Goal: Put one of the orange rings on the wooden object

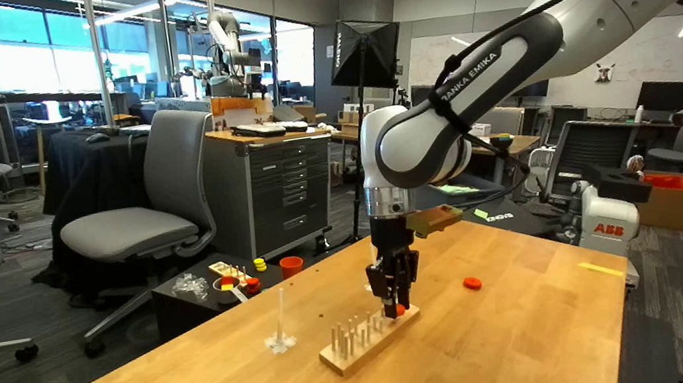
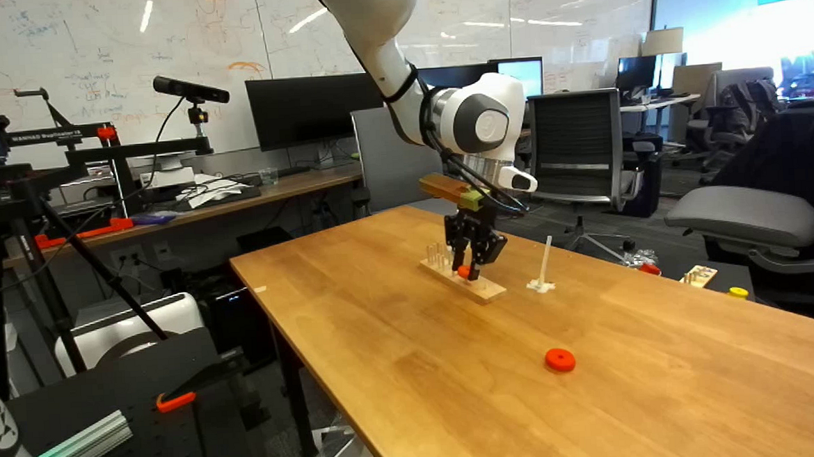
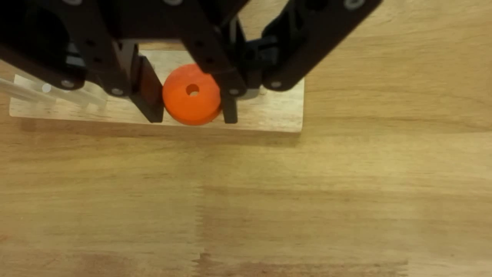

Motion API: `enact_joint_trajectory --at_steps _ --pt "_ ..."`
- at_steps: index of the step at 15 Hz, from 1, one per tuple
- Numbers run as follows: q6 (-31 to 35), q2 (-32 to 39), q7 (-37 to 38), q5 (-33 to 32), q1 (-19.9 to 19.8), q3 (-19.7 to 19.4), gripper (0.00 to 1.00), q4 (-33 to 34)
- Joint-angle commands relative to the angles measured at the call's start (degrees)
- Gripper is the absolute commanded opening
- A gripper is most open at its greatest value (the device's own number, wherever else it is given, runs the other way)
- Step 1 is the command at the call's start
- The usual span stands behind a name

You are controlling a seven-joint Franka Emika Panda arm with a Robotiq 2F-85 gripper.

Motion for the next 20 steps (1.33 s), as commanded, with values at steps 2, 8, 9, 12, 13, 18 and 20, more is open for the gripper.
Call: enact_joint_trajectory --at_steps 2,8,9,12,13,18,20 --pt "-2.4 2.6 1.1 0.4 0.8 -0.4 0.17 3.1" --pt "-3.6 4.4 1.5 0.3 1.2 -0.4 0.17 4.4" --pt "-3.8 4.5 1.6 0.3 1.3 -0.4 0.17 4.6" --pt "-4.2 3.9 1.6 0.8 1.1 -0.1 0.67 4.3" --pt "-4.5 3.6 1.4 0.8 1.0 0.0 0.68 3.9" --pt "-2.5 -3.9 -1.8 1.0 0.0 1.4 1.00 -4.4" --pt "-1.9 -7.6 -2.7 1.1 -0.2 1.7 1.00 -7.7"
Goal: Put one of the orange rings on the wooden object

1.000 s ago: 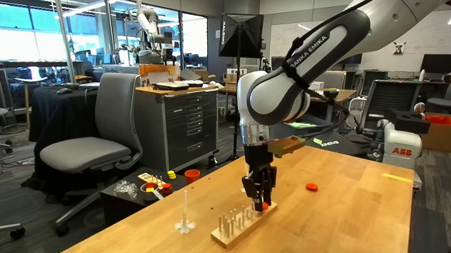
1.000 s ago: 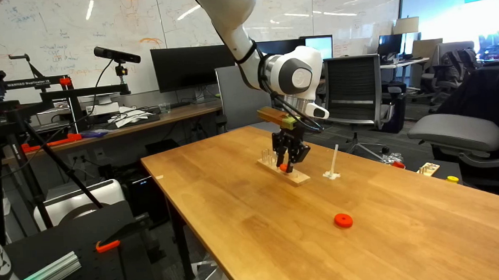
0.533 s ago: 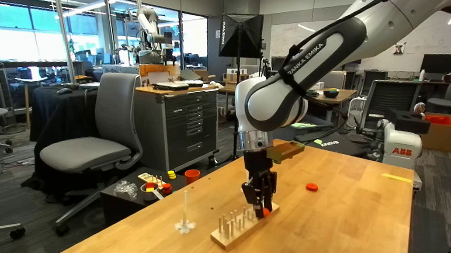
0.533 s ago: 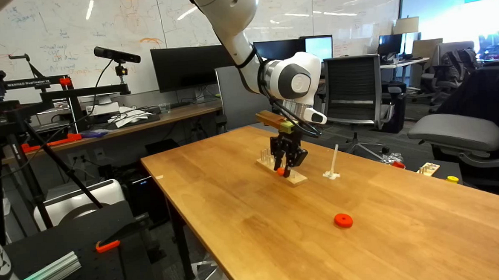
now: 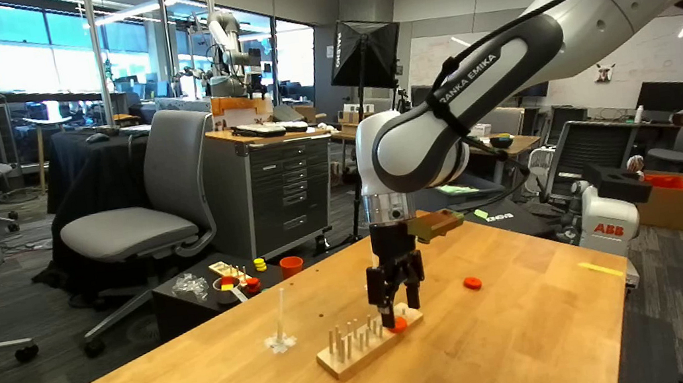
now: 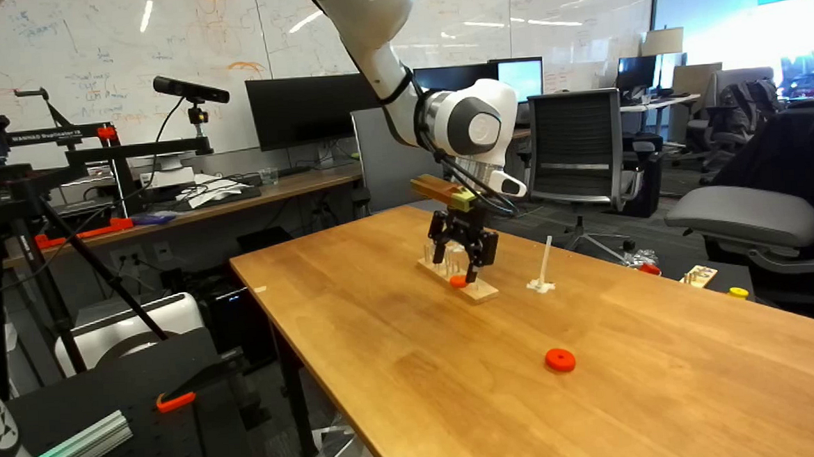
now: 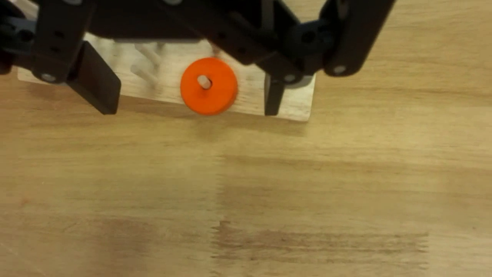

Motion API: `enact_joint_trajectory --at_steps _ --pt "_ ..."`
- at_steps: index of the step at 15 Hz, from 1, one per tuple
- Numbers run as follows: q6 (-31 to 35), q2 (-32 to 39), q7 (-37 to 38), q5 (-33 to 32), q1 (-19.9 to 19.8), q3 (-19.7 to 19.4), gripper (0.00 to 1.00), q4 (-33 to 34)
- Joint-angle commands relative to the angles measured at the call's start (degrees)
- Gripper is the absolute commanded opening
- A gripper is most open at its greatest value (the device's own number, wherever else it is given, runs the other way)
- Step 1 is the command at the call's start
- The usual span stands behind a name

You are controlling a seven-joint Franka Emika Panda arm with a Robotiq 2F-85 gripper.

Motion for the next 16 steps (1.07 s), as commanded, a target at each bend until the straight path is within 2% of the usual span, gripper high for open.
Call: enact_joint_trajectory --at_steps 1,5,8,12,16 --pt "1.5 -9.8 -2.4 1.0 -0.7 0.8 1.00 -9.4" --pt "2.2 -17.7 -2.7 1.2 -0.7 0.7 1.00 -15.1" --pt "7.8 -21.7 -1.6 2.3 -0.5 0.7 1.00 -17.8" --pt "14.4 -25.3 0.2 4.1 0.2 0.8 1.00 -19.0" --pt "13.8 -26.9 2.9 2.7 1.5 0.4 1.00 -18.2"
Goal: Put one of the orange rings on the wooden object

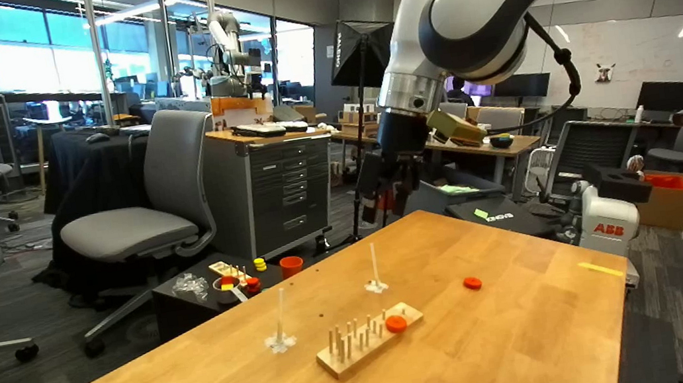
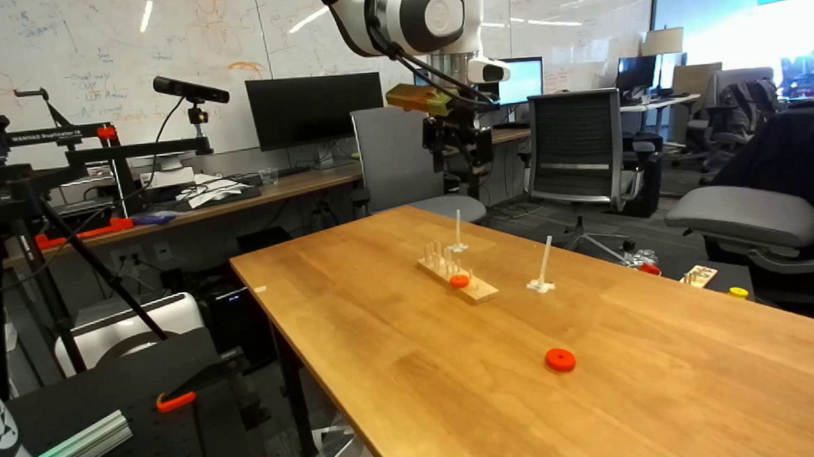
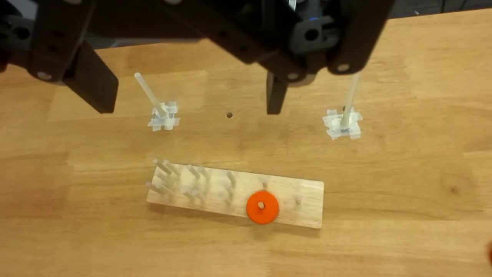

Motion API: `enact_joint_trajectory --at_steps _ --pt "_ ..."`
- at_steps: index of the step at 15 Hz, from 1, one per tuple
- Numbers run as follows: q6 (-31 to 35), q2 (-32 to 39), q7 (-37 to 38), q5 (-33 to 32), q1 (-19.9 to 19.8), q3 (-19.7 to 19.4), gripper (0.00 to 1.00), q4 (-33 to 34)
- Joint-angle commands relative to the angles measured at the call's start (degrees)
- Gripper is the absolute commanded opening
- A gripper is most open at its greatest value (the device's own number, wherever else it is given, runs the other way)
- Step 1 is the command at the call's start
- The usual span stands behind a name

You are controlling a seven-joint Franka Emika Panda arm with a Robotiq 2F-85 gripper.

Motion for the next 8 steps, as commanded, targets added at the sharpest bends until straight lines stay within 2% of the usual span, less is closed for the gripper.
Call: enact_joint_trajectory --at_steps 1,3,8 --pt "0.7 -3.1 2.5 0.6 0.9 0.0 1.00 -2.0" --pt "-0.3 -1.1 1.5 0.0 0.8 -0.1 1.00 0.0" --pt "-0.4 -1.3 1.9 0.0 0.9 -0.1 1.00 -0.5"
